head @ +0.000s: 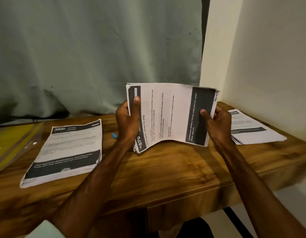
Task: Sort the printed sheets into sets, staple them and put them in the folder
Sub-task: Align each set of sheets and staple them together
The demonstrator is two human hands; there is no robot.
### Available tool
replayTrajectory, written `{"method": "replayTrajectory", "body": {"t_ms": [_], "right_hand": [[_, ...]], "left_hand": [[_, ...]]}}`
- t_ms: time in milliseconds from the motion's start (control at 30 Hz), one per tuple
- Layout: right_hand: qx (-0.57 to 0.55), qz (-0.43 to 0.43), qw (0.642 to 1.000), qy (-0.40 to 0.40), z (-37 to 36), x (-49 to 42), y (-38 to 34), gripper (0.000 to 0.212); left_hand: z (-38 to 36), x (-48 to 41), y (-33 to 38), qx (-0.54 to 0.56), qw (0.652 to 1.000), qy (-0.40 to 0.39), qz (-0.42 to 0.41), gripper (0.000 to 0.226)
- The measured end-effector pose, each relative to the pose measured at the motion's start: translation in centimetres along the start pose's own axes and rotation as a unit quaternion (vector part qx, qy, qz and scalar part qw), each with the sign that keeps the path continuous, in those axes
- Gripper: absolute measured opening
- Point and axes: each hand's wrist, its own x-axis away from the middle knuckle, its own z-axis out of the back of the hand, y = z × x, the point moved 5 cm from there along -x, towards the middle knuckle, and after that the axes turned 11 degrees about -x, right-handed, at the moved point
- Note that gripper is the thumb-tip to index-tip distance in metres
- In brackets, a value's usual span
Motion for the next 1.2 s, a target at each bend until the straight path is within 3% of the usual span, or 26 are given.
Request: {"method": "replayTrajectory", "body": {"t_ms": [167, 333, 533, 767, 1033, 1200], "right_hand": [[-0.011, -0.045, 0.999, 0.014, 0.9, 1.6, 1.6, 0.041], [-0.018, -0.090, 0.995, 0.032, 0.9, 2.6, 3.0, 0.057], [-0.029, -0.073, 0.996, 0.034, 0.4, 2.2, 1.9, 0.049], [0.007, -0.074, 0.997, 0.023, 0.4, 2.3, 2.4, 0.055], [0.009, -0.050, 0.998, 0.022, 0.5, 2.1, 1.9, 0.050], [0.029, -0.074, 0.997, 0.009, 0.4, 2.5, 2.9, 0.060]], "left_hand": [[-0.8, 2.5, -2.0, 0.006, 0.997, -0.042, 0.072, 0.017], [-0.6, 3.4, -3.6, -0.007, 0.991, -0.072, 0.117, 0.030], [-0.7, 2.6, -2.3, -0.013, 0.995, -0.057, 0.074, 0.011], [-0.4, 2.7, -4.3, -0.017, 0.992, -0.070, 0.099, 0.014], [-0.1, 2.2, -3.3, -0.038, 0.995, -0.069, 0.058, 0.008], [0.3, 2.4, -4.7, -0.083, 0.989, -0.082, 0.087, 0.023]]}}
